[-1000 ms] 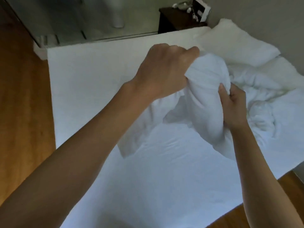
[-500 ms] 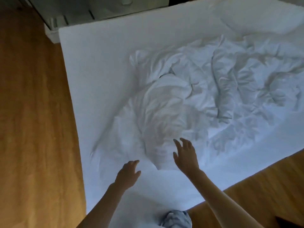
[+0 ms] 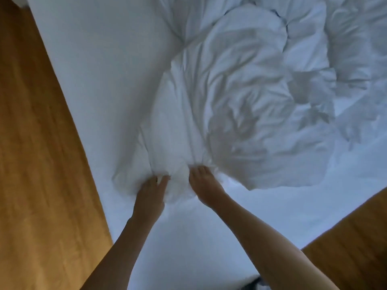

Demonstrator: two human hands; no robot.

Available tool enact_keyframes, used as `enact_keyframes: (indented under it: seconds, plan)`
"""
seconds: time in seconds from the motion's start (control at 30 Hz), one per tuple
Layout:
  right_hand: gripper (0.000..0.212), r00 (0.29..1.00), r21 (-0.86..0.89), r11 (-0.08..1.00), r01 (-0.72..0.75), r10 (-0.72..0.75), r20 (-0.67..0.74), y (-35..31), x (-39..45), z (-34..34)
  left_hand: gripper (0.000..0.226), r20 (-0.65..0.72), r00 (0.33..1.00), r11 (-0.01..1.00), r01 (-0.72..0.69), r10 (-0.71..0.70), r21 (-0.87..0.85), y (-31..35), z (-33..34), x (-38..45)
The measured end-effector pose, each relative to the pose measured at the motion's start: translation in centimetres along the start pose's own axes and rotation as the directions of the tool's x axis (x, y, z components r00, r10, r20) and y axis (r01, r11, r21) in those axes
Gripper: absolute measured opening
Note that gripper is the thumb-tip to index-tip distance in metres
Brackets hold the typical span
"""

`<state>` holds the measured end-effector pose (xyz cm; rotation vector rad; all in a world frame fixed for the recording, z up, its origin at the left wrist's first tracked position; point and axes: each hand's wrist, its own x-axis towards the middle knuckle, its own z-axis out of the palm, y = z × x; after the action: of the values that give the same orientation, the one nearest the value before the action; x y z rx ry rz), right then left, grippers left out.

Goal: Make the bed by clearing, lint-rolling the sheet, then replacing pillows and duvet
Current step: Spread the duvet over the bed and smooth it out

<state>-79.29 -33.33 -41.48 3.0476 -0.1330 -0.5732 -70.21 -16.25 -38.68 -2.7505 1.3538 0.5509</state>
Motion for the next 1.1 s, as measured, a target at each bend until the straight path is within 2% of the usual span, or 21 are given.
enact_keyframes:
  seconds: [0.03,0.1,0.17,0.23,0.3,0.37,0.47,0.53,0.6,0.67,0.73,0.77,0.93,1.1]
  plan:
    - [0.038,0.998,0.055,0.997,-0.046,0.048,-0.039,-0.4,0.7,-0.4,0.082,-0.040,0.999,1.000,-0.010,0.008,-0.028,-0.5,-0.2,0.6]
    - [0.029,0.977,0.222,0.952,-0.212,0.209,0.040,-1.4,0.5,-1.8,0.072,-0.033,0.998,0.994,-0.050,0.047,-0.094,-0.8,-1.4,0.6]
    - [0.031,0.941,0.383,0.862,-0.334,0.279,0.193,-2.8,-1.9,-3.6,0.061,0.065,0.996,0.975,-0.037,0.053,-0.219,-0.5,-3.5,-1.2]
    - [0.039,0.910,0.438,0.812,-0.386,0.256,0.326,-4.9,-6.1,-5.8,0.057,0.220,0.973,0.974,-0.020,0.071,-0.226,-0.2,-5.5,-4.5]
    - [0.042,0.883,0.467,0.781,-0.415,0.220,0.416,-7.9,-11.2,-8.2,0.057,0.361,0.921,0.969,-0.058,0.145,-0.241,0.1,-7.6,-9.1]
    - [0.044,0.851,0.513,0.737,-0.441,0.161,0.500,-11.3,-16.1,-10.1,0.056,0.493,0.843,0.959,-0.088,0.216,-0.271,0.2,-9.2,-13.8]
    - [0.048,0.831,0.530,0.725,-0.441,0.107,0.546,-16.5,-23.0,-12.6,0.053,0.671,0.689,0.952,-0.096,0.274,-0.290,0.3,-11.3,-21.1]
    - [0.043,0.839,0.534,0.731,-0.425,0.097,0.535,-19.8,-27.0,-14.4,0.045,0.709,0.646,0.956,-0.127,0.282,-0.264,0.7,-12.5,-25.9]
    - [0.036,0.844,0.527,0.730,-0.436,0.128,0.521,-21.8,-29.9,-15.3,0.042,0.705,0.654,0.961,-0.161,0.274,-0.224,1.2,-12.9,-29.9]
    - [0.036,0.835,0.478,0.756,-0.448,0.164,0.525,-22.2,-31.6,-15.3,0.052,0.695,0.662,0.957,-0.250,0.281,-0.149,1.7,-12.7,-33.0]
    - [0.044,0.789,0.442,0.733,-0.517,0.209,0.577,-23.0,-33.3,-14.9,0.063,0.725,0.648,0.957,-0.284,0.233,-0.053,2.1,-12.3,-35.8]
    - [0.048,0.769,0.438,0.705,-0.558,0.242,0.592,-23.7,-34.1,-14.7,0.063,0.721,0.661,0.960,-0.280,0.207,-0.019,2.1,-12.3,-36.8]
    - [0.048,0.779,0.604,0.493,-0.627,0.375,0.503,-28.9,-38.0,-17.1,0.054,0.582,0.790,0.980,-0.188,0.193,-0.070,0.3,-13.8,-40.5]
    - [0.040,0.763,0.639,0.421,-0.643,0.424,0.488,-31.4,-39.1,-18.5,0.054,0.545,0.833,0.987,-0.015,0.100,-0.158,-3.9,-16.4,-41.0]
